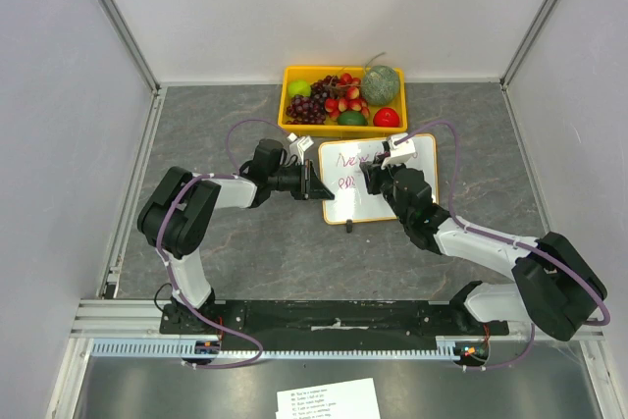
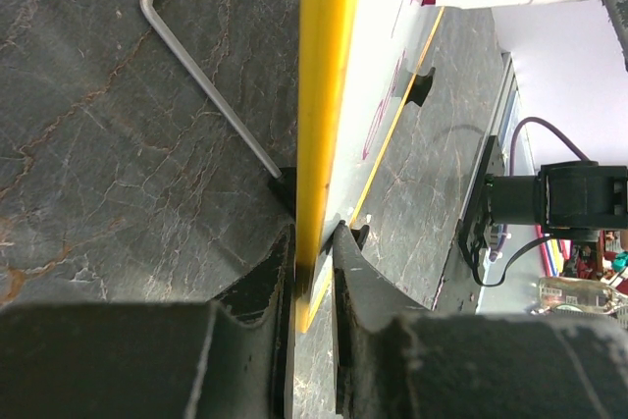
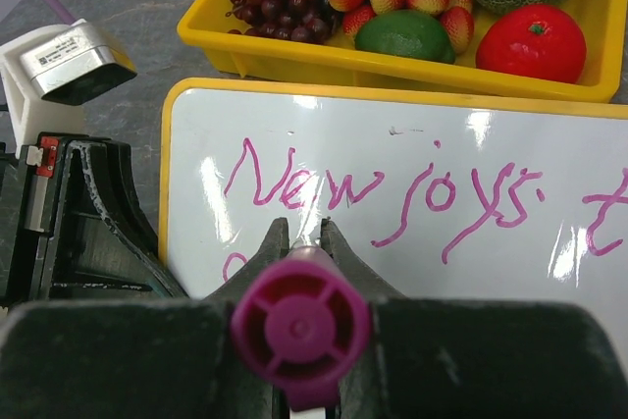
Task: Write a sentence on the whiteboard
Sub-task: Write a sentence on the whiteboard, then move the whiteboard to the center of the board, then write a sentence on the whiteboard.
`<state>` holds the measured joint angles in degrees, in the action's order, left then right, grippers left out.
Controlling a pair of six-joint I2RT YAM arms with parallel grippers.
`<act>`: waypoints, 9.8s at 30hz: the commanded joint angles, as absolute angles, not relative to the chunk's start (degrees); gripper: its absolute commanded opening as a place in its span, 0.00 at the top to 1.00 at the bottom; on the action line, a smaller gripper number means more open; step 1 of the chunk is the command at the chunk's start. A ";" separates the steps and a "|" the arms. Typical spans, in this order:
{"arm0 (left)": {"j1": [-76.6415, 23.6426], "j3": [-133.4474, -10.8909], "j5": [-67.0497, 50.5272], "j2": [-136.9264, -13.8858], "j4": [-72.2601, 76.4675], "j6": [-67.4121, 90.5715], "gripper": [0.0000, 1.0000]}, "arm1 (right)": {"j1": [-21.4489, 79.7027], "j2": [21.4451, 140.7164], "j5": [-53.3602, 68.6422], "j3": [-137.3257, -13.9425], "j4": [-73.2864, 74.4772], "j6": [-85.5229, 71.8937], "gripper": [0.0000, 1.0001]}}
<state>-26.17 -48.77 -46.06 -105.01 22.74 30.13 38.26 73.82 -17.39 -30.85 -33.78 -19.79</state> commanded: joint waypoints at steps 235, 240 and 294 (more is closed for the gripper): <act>-31.03 -30.50 -38.15 -90.00 29.09 33.58 0.98 | 44.21 35.94 -7.29 -21.18 -6.58 -26.81 1.00; -29.80 -30.50 -38.76 -91.67 27.60 32.87 0.98 | 44.91 39.28 -8.61 -21.09 -10.80 -24.88 1.00; -27.95 -32.87 -40.17 -96.94 23.47 30.50 0.98 | 46.32 46.23 -13.35 -19.16 -17.84 -25.40 1.00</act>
